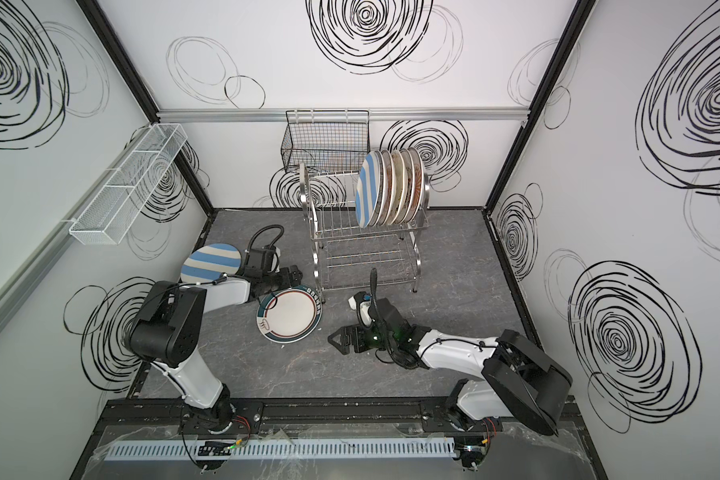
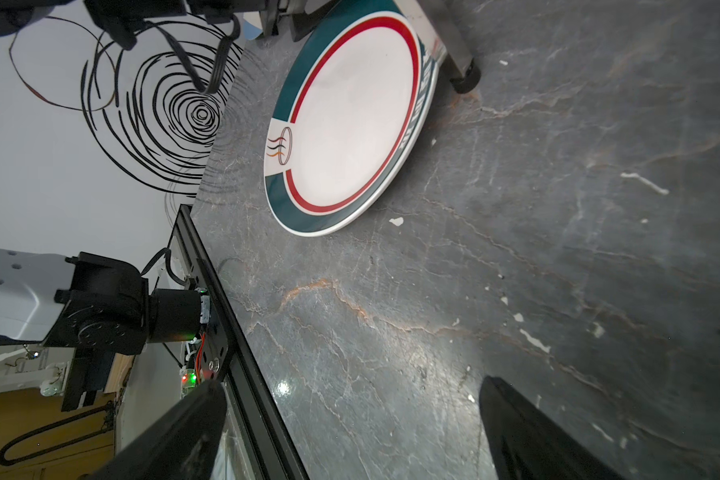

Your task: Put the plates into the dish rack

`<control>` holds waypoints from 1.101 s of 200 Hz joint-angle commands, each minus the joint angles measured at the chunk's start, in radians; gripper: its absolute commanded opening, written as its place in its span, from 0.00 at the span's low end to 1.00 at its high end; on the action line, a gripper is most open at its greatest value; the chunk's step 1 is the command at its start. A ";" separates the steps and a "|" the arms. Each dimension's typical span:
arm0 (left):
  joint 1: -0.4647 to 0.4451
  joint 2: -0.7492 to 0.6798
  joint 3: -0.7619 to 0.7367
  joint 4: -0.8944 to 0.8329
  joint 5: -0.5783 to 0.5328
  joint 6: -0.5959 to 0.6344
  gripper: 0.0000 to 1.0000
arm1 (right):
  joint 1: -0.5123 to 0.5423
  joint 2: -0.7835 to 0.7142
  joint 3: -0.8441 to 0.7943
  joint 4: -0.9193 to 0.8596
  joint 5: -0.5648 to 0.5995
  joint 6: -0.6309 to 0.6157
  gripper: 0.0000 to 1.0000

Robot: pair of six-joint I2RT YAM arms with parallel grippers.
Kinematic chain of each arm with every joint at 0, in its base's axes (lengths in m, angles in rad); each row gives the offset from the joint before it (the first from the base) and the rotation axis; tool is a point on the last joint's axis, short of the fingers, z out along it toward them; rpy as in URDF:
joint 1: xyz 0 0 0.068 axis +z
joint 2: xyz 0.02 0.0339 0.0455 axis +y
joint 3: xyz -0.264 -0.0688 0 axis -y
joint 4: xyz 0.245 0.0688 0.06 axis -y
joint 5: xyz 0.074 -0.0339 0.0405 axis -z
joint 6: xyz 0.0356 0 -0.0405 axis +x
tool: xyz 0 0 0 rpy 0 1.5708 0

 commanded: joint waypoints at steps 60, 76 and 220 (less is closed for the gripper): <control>-0.015 -0.232 -0.274 0.040 0.135 -0.127 0.96 | 0.003 0.138 0.051 0.141 -0.065 0.072 0.95; -0.033 -0.277 -0.319 0.053 0.137 -0.152 0.96 | -0.002 0.174 0.066 0.150 -0.078 0.081 0.93; -0.108 -0.519 -0.456 -0.031 0.119 -0.183 0.96 | -0.087 0.360 0.130 0.172 -0.157 0.140 0.81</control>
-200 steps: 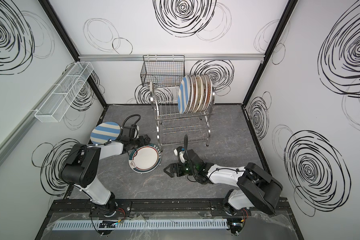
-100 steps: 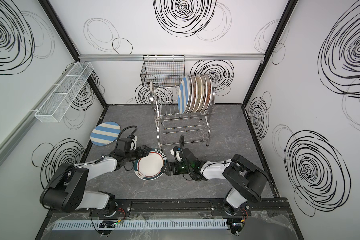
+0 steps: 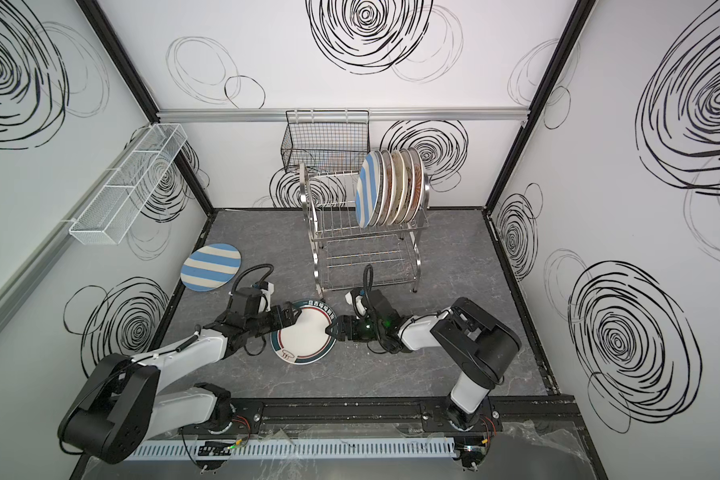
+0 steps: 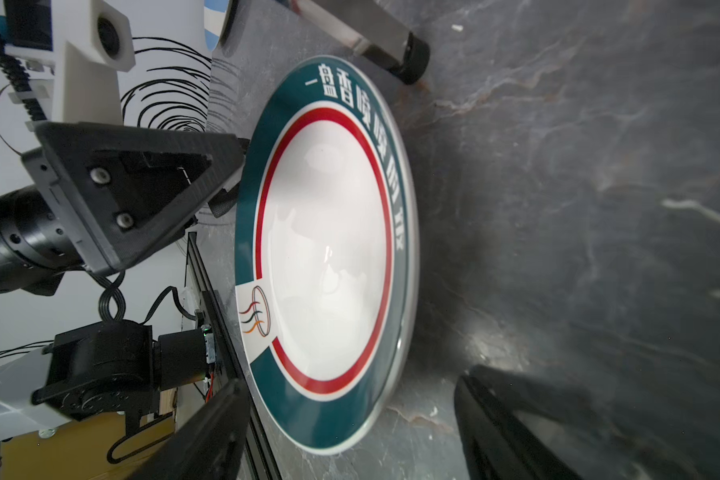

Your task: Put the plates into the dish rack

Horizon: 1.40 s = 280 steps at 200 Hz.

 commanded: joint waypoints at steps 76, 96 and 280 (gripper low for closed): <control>-0.042 -0.033 0.039 -0.067 0.011 0.059 0.96 | 0.002 0.135 0.103 -0.021 -0.064 0.019 0.64; -0.054 -0.058 0.035 -0.066 0.008 0.050 0.96 | 0.002 0.140 0.112 -0.038 -0.060 0.018 0.55; -0.092 -0.198 0.075 -0.149 -0.012 0.070 0.96 | 0.021 -0.150 0.052 -0.255 0.154 0.048 0.00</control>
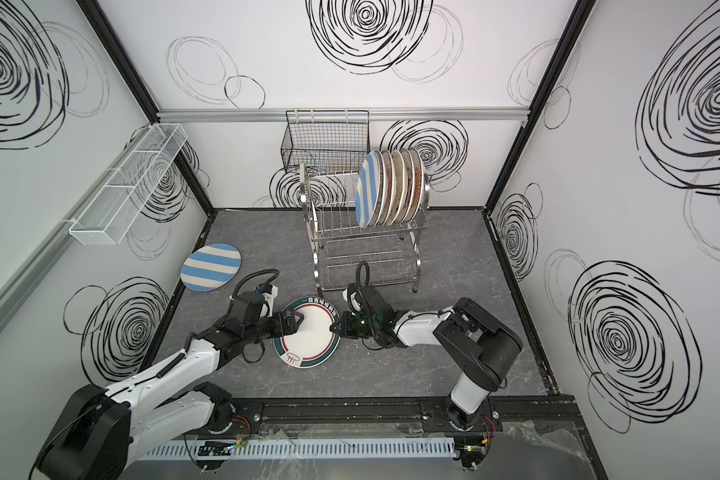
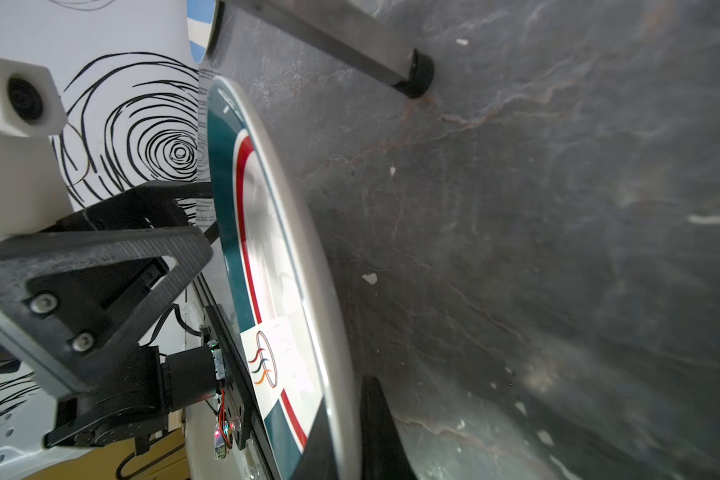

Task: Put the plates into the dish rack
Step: 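Pinch the green-rimmed plate rim with the right gripper and lift it upright, then carry the green-rimmed plate with the right gripper up to the rack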

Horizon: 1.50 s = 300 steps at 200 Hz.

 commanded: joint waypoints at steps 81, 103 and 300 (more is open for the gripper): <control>0.182 -0.005 0.293 -0.190 0.238 0.219 0.96 | -0.012 -0.546 0.020 -0.513 0.323 -0.095 0.00; 0.231 0.015 0.325 -0.220 0.245 0.283 0.96 | -0.017 -0.670 0.079 -0.623 0.384 -0.152 0.00; 0.327 0.043 0.332 -0.217 0.279 0.288 0.96 | -0.165 -0.361 1.122 -1.105 0.499 -0.570 0.00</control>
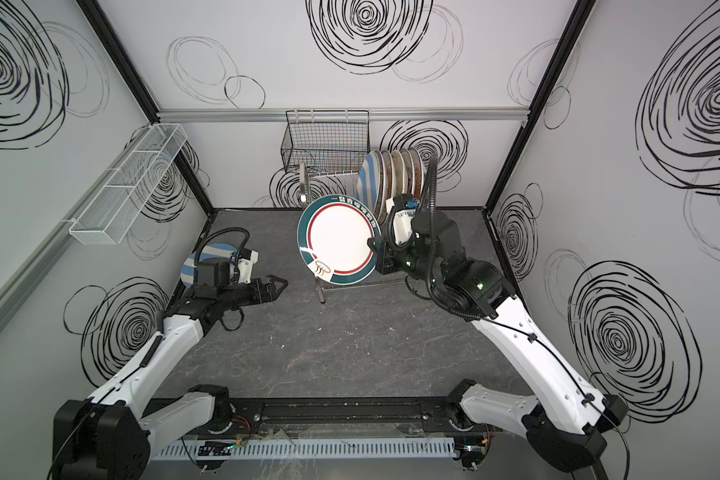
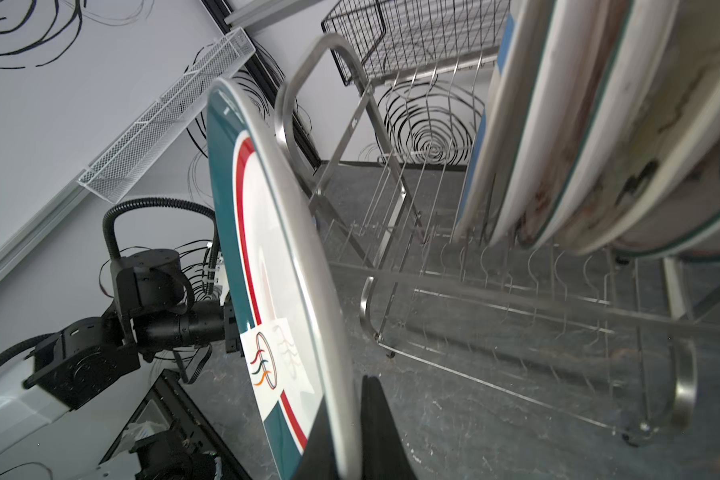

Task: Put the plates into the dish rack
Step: 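Carry the green-rimmed plate with the right gripper up to the rack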

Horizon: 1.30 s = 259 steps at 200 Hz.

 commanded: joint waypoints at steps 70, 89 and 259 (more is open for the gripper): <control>0.006 0.025 0.019 0.001 0.005 0.026 0.96 | -0.072 0.341 0.595 -0.059 0.330 -0.160 0.00; 0.007 0.037 0.024 -0.005 0.006 0.031 0.96 | -0.051 0.365 0.588 -0.024 0.436 -0.159 0.00; -0.041 0.012 0.017 -0.068 -0.076 0.053 0.96 | 0.163 0.613 0.663 0.058 1.080 -0.253 0.00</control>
